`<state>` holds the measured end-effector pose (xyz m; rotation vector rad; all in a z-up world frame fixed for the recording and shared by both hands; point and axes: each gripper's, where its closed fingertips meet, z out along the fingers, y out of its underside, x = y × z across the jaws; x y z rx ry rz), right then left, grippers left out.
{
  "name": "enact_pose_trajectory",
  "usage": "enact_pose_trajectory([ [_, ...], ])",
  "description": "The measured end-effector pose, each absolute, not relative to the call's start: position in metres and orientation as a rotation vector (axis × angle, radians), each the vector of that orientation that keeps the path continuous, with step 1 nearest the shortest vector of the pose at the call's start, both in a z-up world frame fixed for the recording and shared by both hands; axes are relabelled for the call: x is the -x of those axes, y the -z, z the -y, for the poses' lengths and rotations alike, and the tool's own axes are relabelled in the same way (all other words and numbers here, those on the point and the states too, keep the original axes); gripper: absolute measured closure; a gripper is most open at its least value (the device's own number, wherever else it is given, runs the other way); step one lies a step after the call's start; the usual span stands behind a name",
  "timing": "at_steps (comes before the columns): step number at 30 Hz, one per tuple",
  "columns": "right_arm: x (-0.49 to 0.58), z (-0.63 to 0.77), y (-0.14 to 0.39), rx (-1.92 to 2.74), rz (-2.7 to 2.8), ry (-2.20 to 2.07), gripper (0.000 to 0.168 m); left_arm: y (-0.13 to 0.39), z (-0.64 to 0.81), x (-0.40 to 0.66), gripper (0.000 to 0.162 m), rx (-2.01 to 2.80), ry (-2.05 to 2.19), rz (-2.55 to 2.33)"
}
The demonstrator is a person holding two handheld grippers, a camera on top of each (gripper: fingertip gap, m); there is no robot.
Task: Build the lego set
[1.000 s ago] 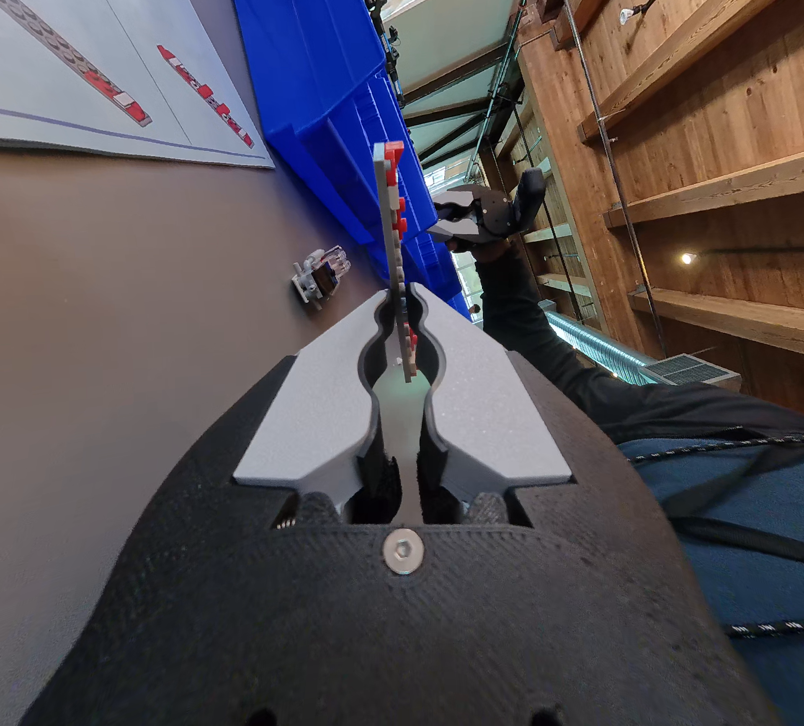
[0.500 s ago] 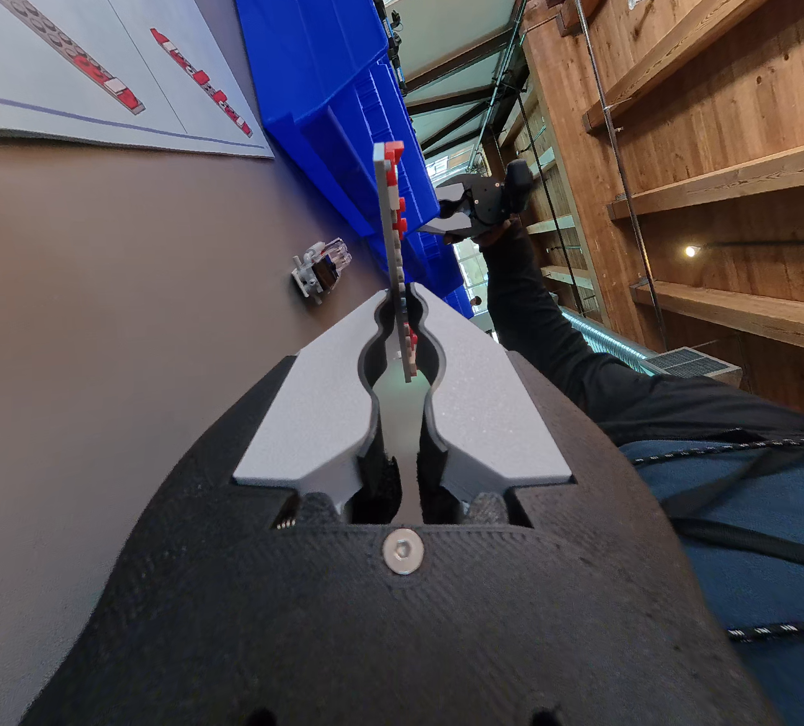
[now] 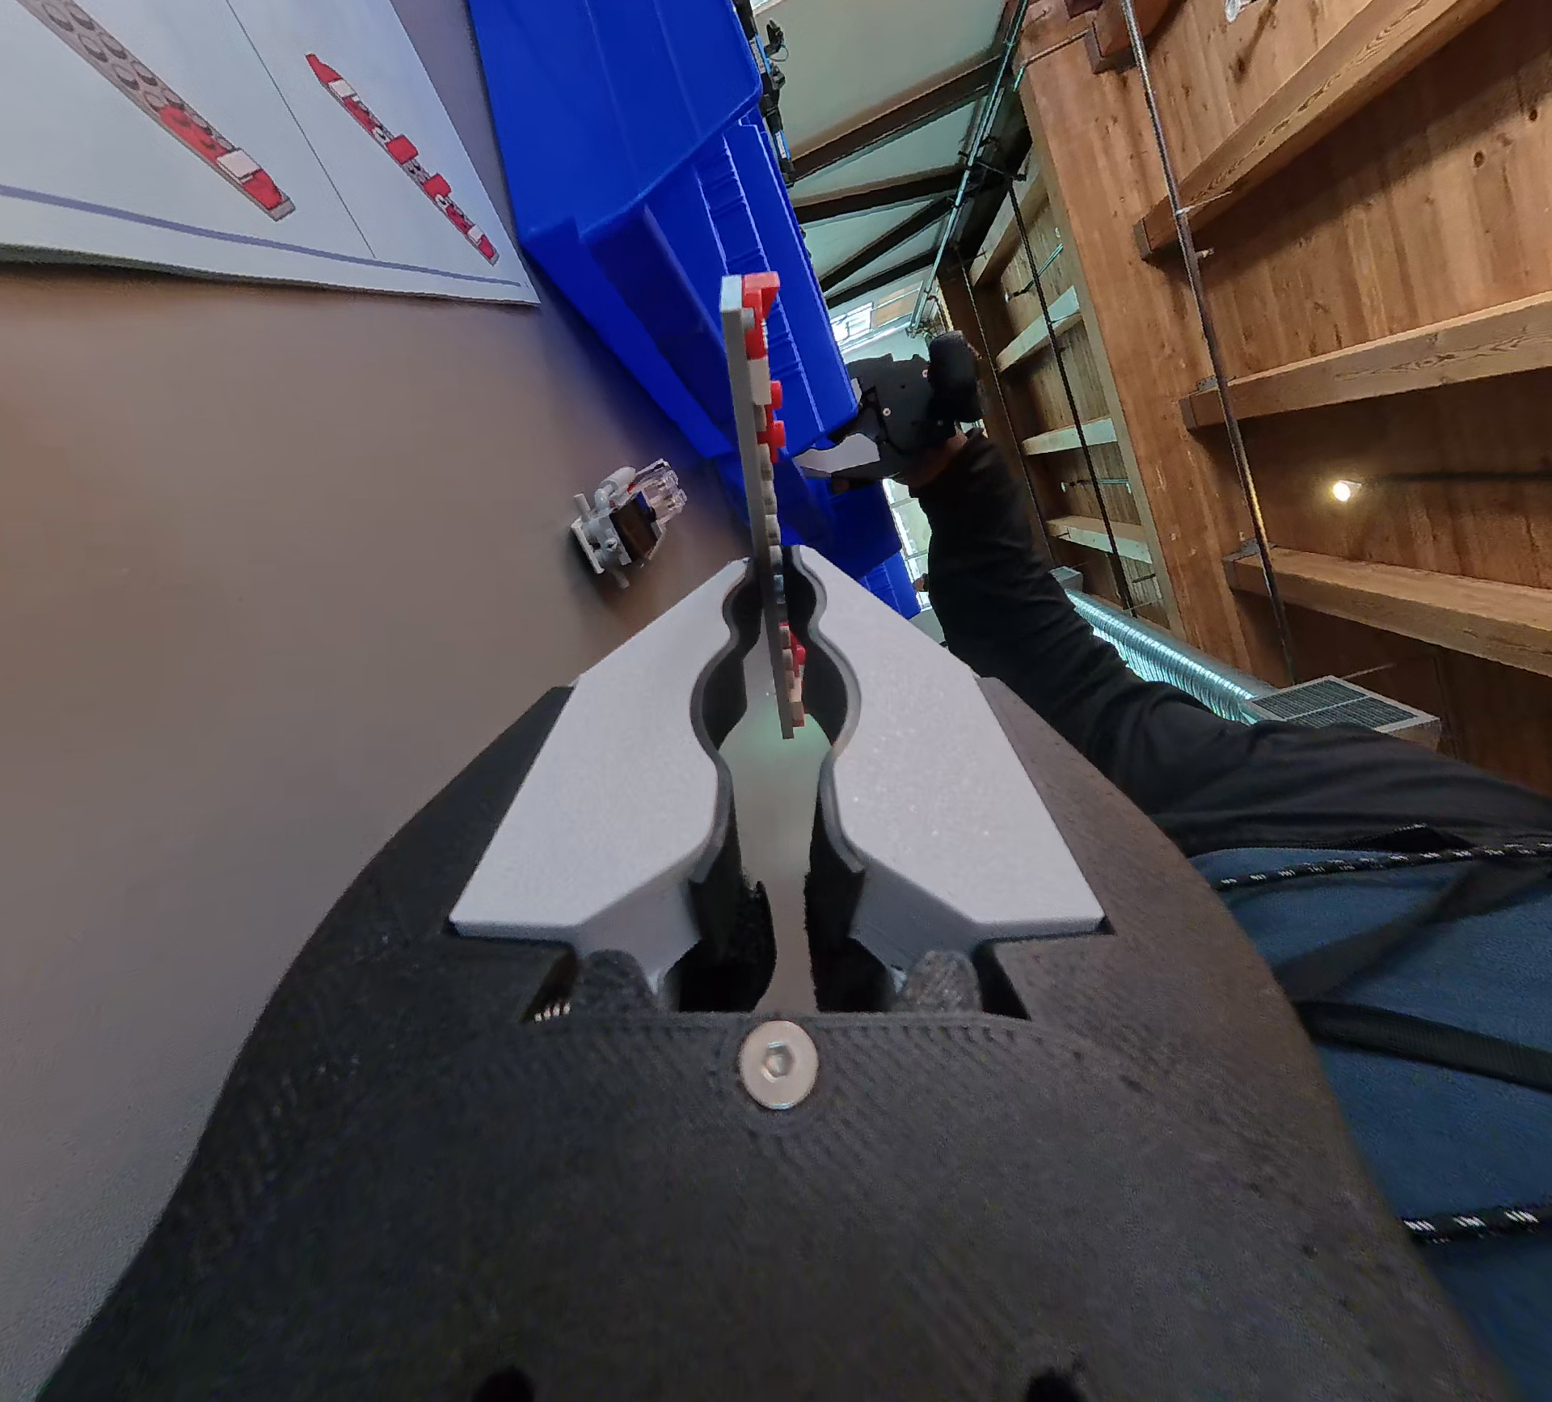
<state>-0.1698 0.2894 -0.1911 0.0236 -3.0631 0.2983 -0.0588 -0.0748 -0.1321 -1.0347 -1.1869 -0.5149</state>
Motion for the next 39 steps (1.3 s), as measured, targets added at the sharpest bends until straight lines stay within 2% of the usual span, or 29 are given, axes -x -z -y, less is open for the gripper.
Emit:
enact_pose_trajectory([
  [14,0.174,-0.288,0.192,-0.01,3.024,-0.276,0.159,0.131,0.075,0.058,0.158,1.033,0.515,1.18],
  [17,0.18,-0.281,0.167,0.056,2.938,-0.374,0.159,0.131,0.075,0.058,0.158,1.032,0.509,1.178],
  [20,0.173,-0.264,0.119,0.145,2.805,-0.561,0.159,0.129,0.077,0.059,0.158,1.022,0.503,1.175],
  [23,0.139,-0.236,0.074,0.186,2.689,-0.774,0.159,0.129,0.077,0.059,0.158,1.013,0.509,1.17],
  [25,0.11,-0.218,0.063,0.188,2.647,-0.862,0.159,0.128,0.076,0.059,0.158,1.015,0.517,1.165],
  [33,0.055,-0.174,0.146,0.433,2.695,-0.946,0.16,0.129,0.071,0.056,0.158,1.051,0.535,1.152],
  [39,0.064,-0.173,0.18,0.468,2.718,-0.768,0.159,0.128,0.072,0.055,0.158,1.051,0.513,1.149],
])
